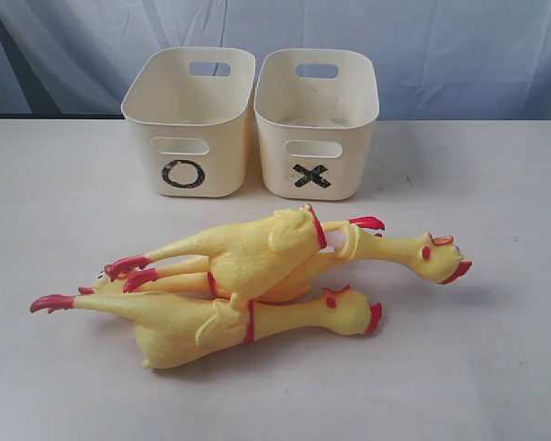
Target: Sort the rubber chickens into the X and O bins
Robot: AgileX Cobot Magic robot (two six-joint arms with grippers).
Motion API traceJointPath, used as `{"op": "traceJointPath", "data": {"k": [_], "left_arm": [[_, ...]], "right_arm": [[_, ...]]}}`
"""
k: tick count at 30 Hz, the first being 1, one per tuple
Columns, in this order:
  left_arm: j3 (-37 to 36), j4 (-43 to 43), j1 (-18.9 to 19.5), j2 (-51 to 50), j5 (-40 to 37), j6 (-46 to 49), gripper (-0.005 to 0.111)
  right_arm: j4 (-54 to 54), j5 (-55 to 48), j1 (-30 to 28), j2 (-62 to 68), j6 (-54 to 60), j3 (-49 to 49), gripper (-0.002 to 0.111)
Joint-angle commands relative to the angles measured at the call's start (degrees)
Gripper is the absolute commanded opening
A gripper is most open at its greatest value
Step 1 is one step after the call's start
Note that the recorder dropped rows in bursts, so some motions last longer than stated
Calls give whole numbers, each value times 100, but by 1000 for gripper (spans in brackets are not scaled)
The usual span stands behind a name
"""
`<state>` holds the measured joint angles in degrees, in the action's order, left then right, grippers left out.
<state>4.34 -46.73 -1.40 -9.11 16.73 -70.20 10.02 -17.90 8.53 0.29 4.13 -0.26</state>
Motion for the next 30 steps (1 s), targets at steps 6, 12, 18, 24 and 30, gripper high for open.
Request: {"op": "traceJointPath", "data": {"k": [6,12,18,24,30], "left_arm": [[699,-2430,12,-1843,1102,-1620,0],[1394,-3459,12,-2922,1621,-2040,1],[2097,-4773,12,-3605,1718,-2483,10],[2492,-5107,12,-4150,1794,-2508,17],[2675,-5264,12,-4529,2055,-2350,36]], "right_arm": [[8,48,22,-29,17,26,-1],[8,48,22,-29,17,26,-1],[8,48,22,-29,17,26,-1],[8,48,22,-29,17,26,-1],[8,48,22,-29,17,26,-1]]}}
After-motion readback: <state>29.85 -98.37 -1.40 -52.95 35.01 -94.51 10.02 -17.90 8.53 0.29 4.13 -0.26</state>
